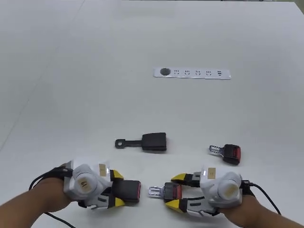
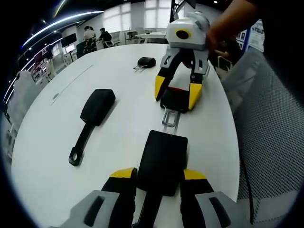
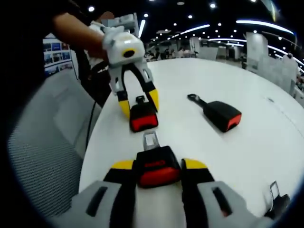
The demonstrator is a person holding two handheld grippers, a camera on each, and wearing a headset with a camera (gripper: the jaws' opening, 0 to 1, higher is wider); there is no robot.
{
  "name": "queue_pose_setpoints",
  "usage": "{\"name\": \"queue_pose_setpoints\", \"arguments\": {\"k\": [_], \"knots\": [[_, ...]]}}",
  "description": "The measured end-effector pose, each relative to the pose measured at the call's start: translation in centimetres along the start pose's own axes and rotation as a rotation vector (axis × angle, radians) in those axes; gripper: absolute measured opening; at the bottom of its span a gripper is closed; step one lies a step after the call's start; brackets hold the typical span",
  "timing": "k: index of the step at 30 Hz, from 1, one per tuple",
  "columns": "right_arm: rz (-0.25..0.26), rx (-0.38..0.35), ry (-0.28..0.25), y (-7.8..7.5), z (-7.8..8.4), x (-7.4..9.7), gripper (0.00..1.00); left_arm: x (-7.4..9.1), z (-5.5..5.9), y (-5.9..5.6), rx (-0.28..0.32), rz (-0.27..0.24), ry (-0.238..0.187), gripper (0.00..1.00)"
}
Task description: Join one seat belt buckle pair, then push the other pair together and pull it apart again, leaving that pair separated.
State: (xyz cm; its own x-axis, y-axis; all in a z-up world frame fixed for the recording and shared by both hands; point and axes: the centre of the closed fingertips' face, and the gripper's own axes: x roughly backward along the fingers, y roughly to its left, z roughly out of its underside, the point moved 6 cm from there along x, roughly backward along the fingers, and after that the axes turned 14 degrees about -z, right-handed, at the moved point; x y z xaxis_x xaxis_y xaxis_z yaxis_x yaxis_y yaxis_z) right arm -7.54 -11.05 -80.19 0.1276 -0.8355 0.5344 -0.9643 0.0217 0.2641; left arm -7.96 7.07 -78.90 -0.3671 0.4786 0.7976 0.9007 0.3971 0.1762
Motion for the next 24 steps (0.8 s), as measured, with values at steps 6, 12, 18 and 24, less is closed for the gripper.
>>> {"name": "queue_pose_setpoints", "arguments": {"k": [6, 12, 18, 24], "knots": [[-0.015, 0.005, 0.0, 0.1, -0.7, -1.0, 0.37, 0.0, 0.1, 0.0, -0.002, 0.0, -0.002, 0.37], [-0.028, 0.011, -0.001, 0.0, -1.2, -1.7, 0.37, 0.0, 0.0, 0.0, -0.021, 0.01, -0.002, 0.37], [-0.038, 0.018, 0.008, -0.2, -1.8, -2.5, 0.37, -0.1, 0.1, 0.1, -0.041, 0.018, -0.005, 0.36], [-0.039, 0.006, 0.012, -0.3, -1.9, -2.5, 0.37, -0.2, 0.0, 0.1, -0.062, 0.026, -0.012, 0.35]]}}
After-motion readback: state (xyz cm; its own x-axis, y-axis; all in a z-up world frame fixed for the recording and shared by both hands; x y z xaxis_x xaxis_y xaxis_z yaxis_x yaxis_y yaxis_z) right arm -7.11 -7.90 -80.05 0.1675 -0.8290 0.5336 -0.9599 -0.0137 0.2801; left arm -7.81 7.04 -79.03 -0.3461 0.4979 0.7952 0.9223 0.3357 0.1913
